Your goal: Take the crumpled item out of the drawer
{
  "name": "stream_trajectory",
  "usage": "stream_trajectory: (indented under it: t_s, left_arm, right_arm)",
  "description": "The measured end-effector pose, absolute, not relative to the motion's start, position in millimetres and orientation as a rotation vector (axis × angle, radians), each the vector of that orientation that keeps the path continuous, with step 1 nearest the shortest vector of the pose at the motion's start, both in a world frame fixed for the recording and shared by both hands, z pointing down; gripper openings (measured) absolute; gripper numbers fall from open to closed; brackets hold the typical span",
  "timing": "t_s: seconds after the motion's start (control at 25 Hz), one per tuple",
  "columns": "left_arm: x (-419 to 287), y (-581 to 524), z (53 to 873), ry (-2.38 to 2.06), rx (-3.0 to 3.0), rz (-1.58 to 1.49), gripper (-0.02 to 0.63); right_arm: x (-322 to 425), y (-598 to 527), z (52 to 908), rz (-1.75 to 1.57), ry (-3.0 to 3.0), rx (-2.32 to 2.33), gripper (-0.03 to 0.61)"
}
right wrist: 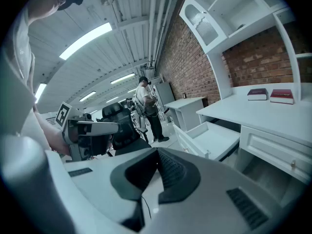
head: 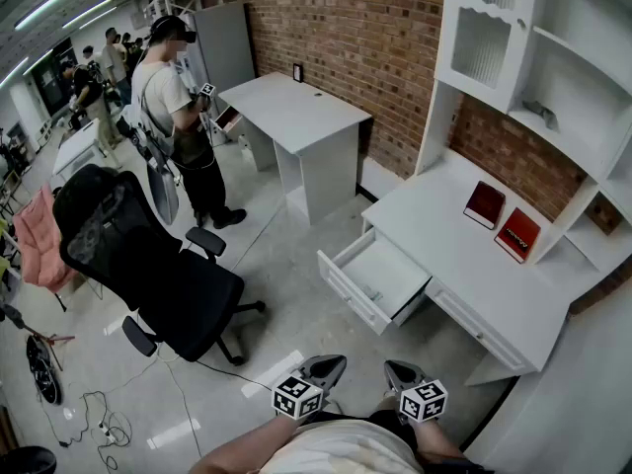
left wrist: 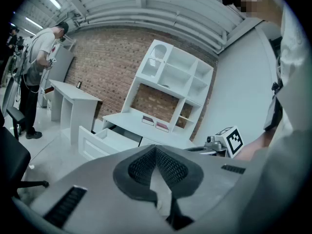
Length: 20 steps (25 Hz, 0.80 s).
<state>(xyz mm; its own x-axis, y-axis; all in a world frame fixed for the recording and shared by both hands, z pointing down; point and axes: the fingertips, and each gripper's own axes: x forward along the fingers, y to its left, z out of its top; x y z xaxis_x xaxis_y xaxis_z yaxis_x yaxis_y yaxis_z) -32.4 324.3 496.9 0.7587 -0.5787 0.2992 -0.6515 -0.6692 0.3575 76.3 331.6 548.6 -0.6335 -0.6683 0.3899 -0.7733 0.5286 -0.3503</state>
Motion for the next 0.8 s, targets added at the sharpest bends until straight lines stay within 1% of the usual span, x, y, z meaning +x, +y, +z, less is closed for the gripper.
stream_trajectory:
  t_s: [0.8]
  left_arm:
    - [-20.9,329.6,486.9,-0.893,2.571,0.200,0.020]
  right_arm:
    - [75.9,335.6,542.3,0.670,-2.560,1.213,0.023]
